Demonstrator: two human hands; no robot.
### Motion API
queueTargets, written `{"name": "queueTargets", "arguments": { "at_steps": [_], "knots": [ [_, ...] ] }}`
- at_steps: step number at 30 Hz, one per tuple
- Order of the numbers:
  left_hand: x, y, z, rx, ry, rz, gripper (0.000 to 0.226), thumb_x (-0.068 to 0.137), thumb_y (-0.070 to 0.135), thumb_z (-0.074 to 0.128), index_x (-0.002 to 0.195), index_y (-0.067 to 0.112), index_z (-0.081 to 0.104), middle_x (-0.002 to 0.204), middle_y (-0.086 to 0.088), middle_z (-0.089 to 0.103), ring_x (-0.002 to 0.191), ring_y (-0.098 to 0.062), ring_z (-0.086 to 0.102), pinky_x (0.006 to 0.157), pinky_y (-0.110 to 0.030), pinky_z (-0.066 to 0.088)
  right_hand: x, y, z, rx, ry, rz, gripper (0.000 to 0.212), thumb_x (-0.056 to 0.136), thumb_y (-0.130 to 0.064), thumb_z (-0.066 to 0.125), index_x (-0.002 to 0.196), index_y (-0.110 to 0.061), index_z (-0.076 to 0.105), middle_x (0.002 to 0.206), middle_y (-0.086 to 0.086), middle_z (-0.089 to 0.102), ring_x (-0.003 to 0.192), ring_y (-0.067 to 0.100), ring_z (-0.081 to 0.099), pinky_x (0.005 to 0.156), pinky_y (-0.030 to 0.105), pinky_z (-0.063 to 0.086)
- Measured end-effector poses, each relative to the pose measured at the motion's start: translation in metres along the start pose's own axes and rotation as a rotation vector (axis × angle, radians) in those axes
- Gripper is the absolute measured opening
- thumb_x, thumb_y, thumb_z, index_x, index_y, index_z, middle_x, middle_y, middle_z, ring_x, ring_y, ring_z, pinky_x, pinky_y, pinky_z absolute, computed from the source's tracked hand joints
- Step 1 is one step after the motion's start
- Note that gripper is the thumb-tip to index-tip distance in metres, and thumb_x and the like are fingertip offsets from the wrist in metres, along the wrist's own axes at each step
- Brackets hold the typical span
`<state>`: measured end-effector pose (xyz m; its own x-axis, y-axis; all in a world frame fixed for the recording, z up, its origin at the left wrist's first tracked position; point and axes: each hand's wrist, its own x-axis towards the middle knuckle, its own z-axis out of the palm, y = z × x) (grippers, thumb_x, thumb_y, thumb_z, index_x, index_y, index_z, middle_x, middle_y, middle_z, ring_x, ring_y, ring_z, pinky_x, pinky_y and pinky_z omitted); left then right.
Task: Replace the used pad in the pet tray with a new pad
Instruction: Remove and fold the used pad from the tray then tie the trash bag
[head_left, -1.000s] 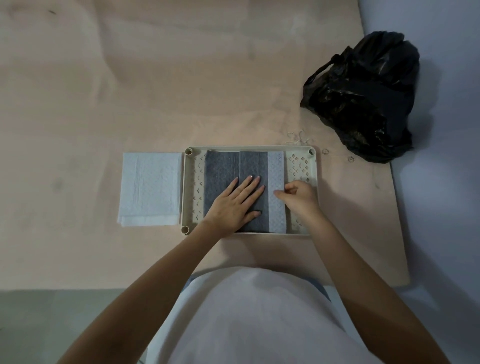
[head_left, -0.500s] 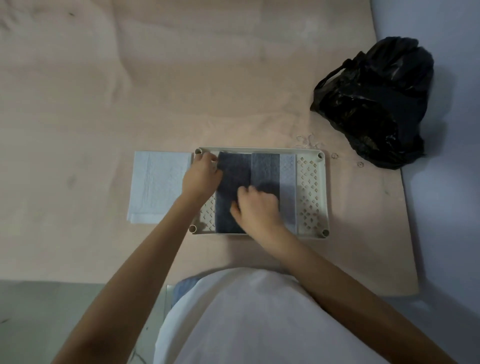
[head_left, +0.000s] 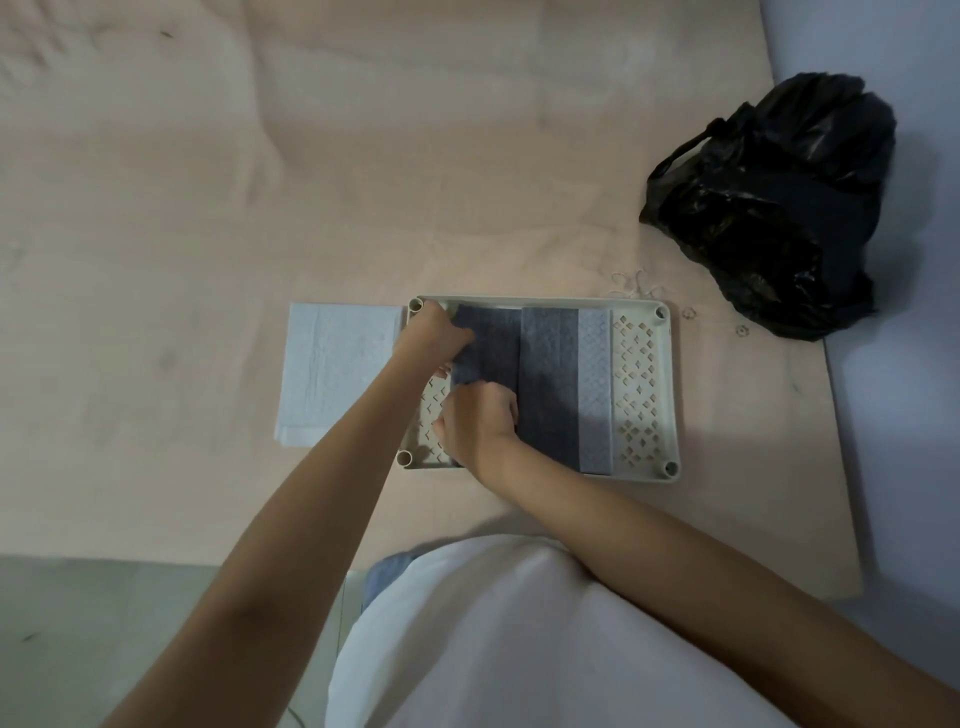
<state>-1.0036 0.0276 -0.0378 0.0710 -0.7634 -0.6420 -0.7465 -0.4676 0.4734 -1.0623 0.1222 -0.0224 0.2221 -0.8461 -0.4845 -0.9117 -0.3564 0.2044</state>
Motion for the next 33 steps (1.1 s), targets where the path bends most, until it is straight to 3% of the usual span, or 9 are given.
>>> {"name": "queueTargets", "arguments": {
  "at_steps": [3, 8, 11, 15, 18, 22, 28, 33],
  "knots": [
    [0.0, 0.0, -0.002, -0.074, -0.062, 0.029, 0.02, 0.088, 0.017, 0.057, 0.096, -0.002, 0.058, 0.078, -0.016, 0.062, 0.073, -0.031, 0.065, 0.053, -0.033, 0.057, -0.001, -0.002, -0.001, 0.002, -0.01, 0.004, 0.033, 0.097, -0.025, 0.037, 0.102, -0.004, 0.061, 0.096, 0.013, 0.065, 0.081, 0.03, 0.064, 0.066, 0.033, 0.054],
    [-0.004, -0.001, -0.003, -0.163, -0.118, 0.054, 0.018, 0.089, 0.012, 0.056, 0.072, 0.006, 0.056, 0.072, -0.014, 0.062, 0.07, -0.029, 0.064, 0.053, -0.033, 0.059, -0.001, 0.005, 0.001, 0.21, -0.008, 0.059, 0.033, 0.096, -0.031, 0.04, 0.1, -0.01, 0.065, 0.094, 0.006, 0.068, 0.083, 0.025, 0.065, 0.068, 0.028, 0.05],
    [-0.009, 0.003, -0.006, -0.27, -0.144, 0.058, 0.014, 0.088, 0.008, 0.057, 0.075, 0.005, 0.055, 0.075, -0.011, 0.062, 0.067, -0.02, 0.064, 0.038, -0.025, 0.052, -0.008, 0.018, -0.001, 0.471, 0.009, 0.128, 0.035, 0.094, -0.043, 0.044, 0.096, -0.013, 0.063, 0.093, 0.005, 0.067, 0.086, 0.025, 0.064, 0.061, 0.03, 0.036],
    [-0.018, 0.022, -0.008, -0.363, -0.191, 0.078, 0.013, 0.088, 0.01, 0.058, 0.095, -0.001, 0.055, 0.081, -0.01, 0.063, 0.069, -0.017, 0.065, 0.041, -0.024, 0.052, -0.026, 0.043, 0.001, 0.832, 0.022, 0.238, 0.027, 0.088, -0.043, 0.053, 0.084, -0.017, 0.057, 0.078, 0.0, 0.061, 0.08, 0.025, 0.062, 0.063, 0.03, 0.036],
    [-0.027, 0.043, -0.003, -0.352, -0.258, 0.119, 0.012, 0.087, 0.011, 0.061, 0.09, 0.0, 0.056, 0.083, -0.011, 0.063, 0.069, -0.018, 0.065, 0.042, -0.027, 0.055, -0.044, 0.066, 0.009, 0.997, 0.026, 0.293, 0.029, 0.086, -0.041, 0.057, 0.068, -0.02, 0.05, 0.062, -0.007, 0.053, 0.063, 0.015, 0.056, 0.056, 0.026, 0.037],
    [-0.033, 0.069, 0.019, -0.228, -0.308, 0.174, 0.016, 0.086, 0.013, 0.065, 0.084, 0.001, 0.055, 0.078, -0.014, 0.062, 0.063, -0.02, 0.063, 0.046, -0.033, 0.058, -0.065, 0.095, 0.029, 1.115, 0.031, 0.371, 0.029, 0.086, -0.033, 0.059, 0.064, -0.015, 0.054, 0.056, -0.004, 0.051, 0.054, 0.011, 0.049, 0.053, 0.026, 0.035],
    [-0.033, 0.086, 0.056, -0.228, -0.361, 0.107, 0.027, 0.086, 0.025, 0.068, 0.096, 0.003, 0.055, 0.076, -0.009, 0.06, 0.061, -0.018, 0.061, 0.04, -0.029, 0.053, -0.072, 0.12, 0.059, 1.16, 0.053, 0.494, 0.046, 0.085, -0.017, 0.061, 0.048, -0.019, 0.034, 0.045, -0.004, 0.035, 0.047, 0.011, 0.037, 0.048, 0.026, 0.026],
    [-0.026, 0.083, 0.061, -0.364, -0.414, -0.002, 0.033, 0.089, 0.039, 0.06, 0.087, 0.006, 0.061, 0.076, -0.008, 0.063, 0.062, -0.02, 0.063, 0.056, -0.032, 0.057, -0.067, 0.124, 0.076, 1.06, 0.01, 0.55, 0.043, 0.086, -0.023, 0.059, 0.051, -0.016, 0.037, 0.051, 0.001, 0.041, 0.059, 0.022, 0.048, 0.056, 0.029, 0.033]
  ]
}}
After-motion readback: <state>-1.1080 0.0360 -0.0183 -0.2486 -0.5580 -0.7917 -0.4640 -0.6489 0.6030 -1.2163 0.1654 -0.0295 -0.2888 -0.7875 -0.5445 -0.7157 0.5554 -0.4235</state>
